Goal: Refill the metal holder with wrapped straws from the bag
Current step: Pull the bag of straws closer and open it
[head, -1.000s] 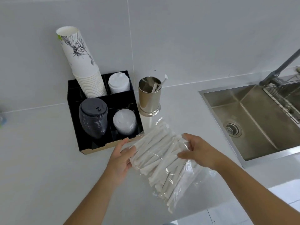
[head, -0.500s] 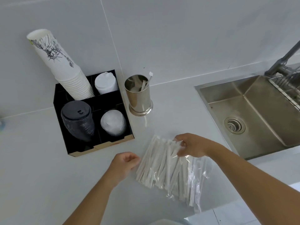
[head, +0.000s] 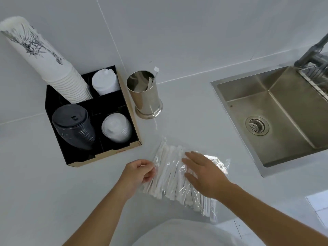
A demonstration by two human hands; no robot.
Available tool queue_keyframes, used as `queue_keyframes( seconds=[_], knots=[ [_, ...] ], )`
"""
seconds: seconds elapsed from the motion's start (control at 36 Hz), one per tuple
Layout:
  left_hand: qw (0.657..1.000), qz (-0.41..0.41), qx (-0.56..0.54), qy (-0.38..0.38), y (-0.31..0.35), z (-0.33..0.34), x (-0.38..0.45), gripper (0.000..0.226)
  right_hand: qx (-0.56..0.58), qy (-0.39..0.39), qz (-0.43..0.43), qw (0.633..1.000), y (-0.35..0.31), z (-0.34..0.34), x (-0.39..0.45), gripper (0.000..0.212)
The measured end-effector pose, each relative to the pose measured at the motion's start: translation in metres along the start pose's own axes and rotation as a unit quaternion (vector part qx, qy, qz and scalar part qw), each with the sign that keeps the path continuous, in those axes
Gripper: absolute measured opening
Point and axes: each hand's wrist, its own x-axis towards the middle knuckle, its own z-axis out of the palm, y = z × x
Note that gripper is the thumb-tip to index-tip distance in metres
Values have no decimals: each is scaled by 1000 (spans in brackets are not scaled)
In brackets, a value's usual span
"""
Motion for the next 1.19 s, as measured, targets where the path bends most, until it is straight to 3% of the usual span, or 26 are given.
queue_keyframes(
  seconds=[0.08, 0.28, 0.44, 0.61, 0.78, 0.94, 1.03, 1.08, 1.14, 1.19],
  knots=[
    [1000, -4, 24, 8, -1, 3, -3, 8, -73, 17, -30, 997, -7, 30, -16, 46],
    [998, 13, 44, 31, 11, 13, -7, 7, -96, -60, 17, 993, 5, 59, -24, 57],
    [998, -2, 55, 14, 24, 20, -12, 10, -102, -60, 15, 993, 7, 63, -22, 58],
    [1000, -18, -5, -10, 32, 38, -19, 7, -99, -63, 25, 993, 6, 63, -20, 58],
    [994, -51, -98, 17, 28, 39, -21, 7, -80, -59, 14, 995, 5, 58, -20, 63],
    [992, -24, -118, -29, 25, 47, -29, 11, -64, -58, 11, 996, 3, 53, -18, 73],
    [997, 20, -60, -39, 22, 56, -37, 21, -60, -29, 13, 998, -5, 52, -17, 59],
    [995, 70, 45, -60, 14, 59, -45, 23, -71, 4, 10, 997, -8, 52, -16, 44],
    [964, 132, 209, -96, 4, 57, -53, 30, -70, 28, 14, 997, -9, 53, -17, 33],
    [910, 189, 353, -107, -6, 56, -56, 37, -68, 33, 17, 997, -9, 53, -17, 26]
  ],
)
